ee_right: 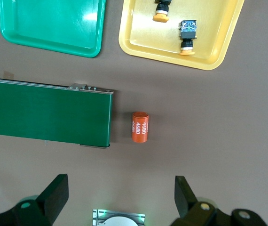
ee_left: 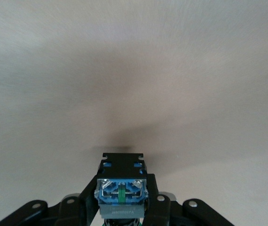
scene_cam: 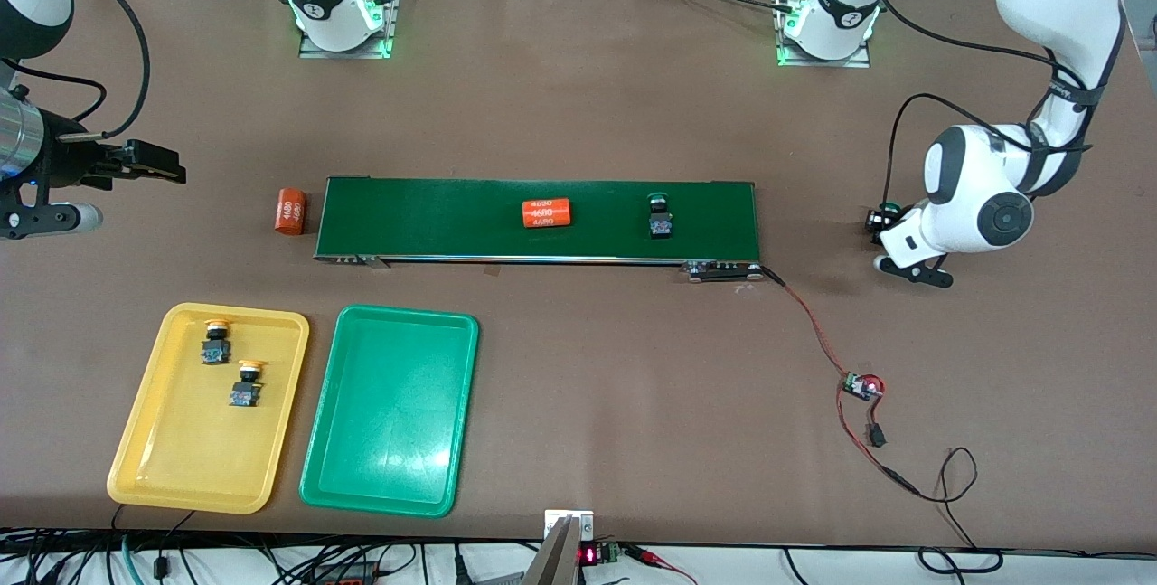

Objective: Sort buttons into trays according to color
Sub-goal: 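Carry the button onto the belt and open the left gripper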

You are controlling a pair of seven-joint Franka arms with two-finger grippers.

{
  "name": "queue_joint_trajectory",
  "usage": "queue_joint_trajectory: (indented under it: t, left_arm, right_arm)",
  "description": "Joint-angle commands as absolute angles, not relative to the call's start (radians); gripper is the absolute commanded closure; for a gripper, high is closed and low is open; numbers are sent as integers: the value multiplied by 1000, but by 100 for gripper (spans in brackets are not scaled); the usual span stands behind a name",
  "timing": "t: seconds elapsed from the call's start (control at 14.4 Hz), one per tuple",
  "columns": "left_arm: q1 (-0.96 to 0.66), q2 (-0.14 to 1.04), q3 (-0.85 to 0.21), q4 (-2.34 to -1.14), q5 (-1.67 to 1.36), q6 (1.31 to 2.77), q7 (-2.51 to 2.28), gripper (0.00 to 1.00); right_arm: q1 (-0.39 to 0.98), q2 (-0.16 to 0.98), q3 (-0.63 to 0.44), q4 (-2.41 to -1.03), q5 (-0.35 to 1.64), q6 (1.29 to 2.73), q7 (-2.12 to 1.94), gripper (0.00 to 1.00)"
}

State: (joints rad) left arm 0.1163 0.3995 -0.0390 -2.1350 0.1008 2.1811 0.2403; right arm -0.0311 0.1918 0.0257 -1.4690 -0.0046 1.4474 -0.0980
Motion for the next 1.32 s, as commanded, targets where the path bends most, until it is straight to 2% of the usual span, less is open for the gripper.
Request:
queue_joint_trajectory:
  t: [0.0, 0.21, 0.49, 0.69, 0.9, 1.11, 1.18, 1.25]
  left_arm:
    - [98, 364, -98, -1996, 100, 1975, 175, 72]
    - [97, 362, -228, -1921, 97, 1911, 73, 73]
    - [72, 377, -372, -1914, 68, 1933, -185, 74]
    - [46, 417, -437, -1919, 21, 2026, -284, 74]
    - [35, 454, -459, -1930, 21, 2114, -317, 75]
    - [11, 466, -468, -1948, 20, 2115, -319, 74]
    - [11, 465, -472, -1950, 20, 2111, -319, 52]
    - [12, 462, -472, -1948, 20, 2109, -316, 1]
  right_arm:
    - [-31, 170, 29, -1493, -15, 1457, -83, 0]
    - [-32, 172, 29, -1491, -11, 1462, -81, 0]
    - [-31, 173, 29, -1491, -6, 1463, -83, 0]
    - [-31, 173, 29, -1491, -8, 1462, -81, 0]
    - [-32, 175, 29, -1491, -5, 1462, -81, 0]
    - [-32, 176, 29, -1491, -2, 1462, -80, 0]
    - [-29, 175, 29, -1491, -3, 1462, -80, 0]
    - [-29, 175, 29, -1491, -2, 1462, -80, 0]
